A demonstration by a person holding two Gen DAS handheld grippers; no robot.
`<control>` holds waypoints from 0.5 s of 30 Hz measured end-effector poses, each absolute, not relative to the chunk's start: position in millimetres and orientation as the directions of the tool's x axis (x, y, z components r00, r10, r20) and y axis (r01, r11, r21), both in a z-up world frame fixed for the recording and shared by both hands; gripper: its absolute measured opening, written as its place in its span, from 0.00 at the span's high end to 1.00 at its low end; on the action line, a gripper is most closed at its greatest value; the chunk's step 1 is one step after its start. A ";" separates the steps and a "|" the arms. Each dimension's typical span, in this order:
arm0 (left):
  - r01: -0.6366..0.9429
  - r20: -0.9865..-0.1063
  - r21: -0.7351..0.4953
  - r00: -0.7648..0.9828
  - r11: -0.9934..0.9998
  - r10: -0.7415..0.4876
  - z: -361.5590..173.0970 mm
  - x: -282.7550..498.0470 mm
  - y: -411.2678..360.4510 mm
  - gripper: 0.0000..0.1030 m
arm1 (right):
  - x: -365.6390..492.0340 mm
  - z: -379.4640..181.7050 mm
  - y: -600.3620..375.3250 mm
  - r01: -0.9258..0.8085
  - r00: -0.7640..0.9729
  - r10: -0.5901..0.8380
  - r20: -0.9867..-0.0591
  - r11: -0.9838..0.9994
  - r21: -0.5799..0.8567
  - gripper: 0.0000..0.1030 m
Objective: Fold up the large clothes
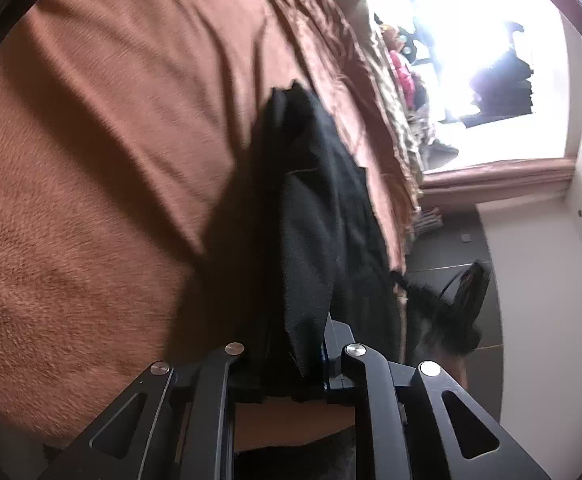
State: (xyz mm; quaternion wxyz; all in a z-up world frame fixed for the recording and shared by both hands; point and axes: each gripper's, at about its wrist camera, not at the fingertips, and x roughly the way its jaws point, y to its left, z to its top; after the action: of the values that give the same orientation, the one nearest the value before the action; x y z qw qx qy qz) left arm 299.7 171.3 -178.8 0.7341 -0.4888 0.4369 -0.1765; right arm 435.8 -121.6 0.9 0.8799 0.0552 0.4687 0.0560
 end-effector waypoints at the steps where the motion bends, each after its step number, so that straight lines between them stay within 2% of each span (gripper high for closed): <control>1: -0.153 -0.451 -0.881 0.562 0.448 -0.693 -172.2 300.1 169.8 0.84 | 423.2 -1.3 -120.9 -0.056 0.553 0.161 -0.817 0.986 0.156 0.91; 8: -0.055 -0.409 -0.884 0.574 0.465 -0.710 -126.4 306.4 148.3 0.86 | 345.2 -11.0 -125.2 -0.100 0.562 0.229 -0.794 0.973 0.210 0.91; 15: 0.046 -0.376 -0.870 0.580 0.490 -0.722 -82.6 319.8 120.3 0.87 | 296.3 -25.3 -127.4 -0.101 0.590 0.234 -0.773 0.971 0.216 0.91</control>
State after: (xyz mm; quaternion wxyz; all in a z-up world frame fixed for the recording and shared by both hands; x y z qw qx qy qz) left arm 319.8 120.3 -82.6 0.7727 -0.4393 0.3850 -0.2486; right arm 296.3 -127.4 -25.3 0.8886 0.0748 0.4426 0.0942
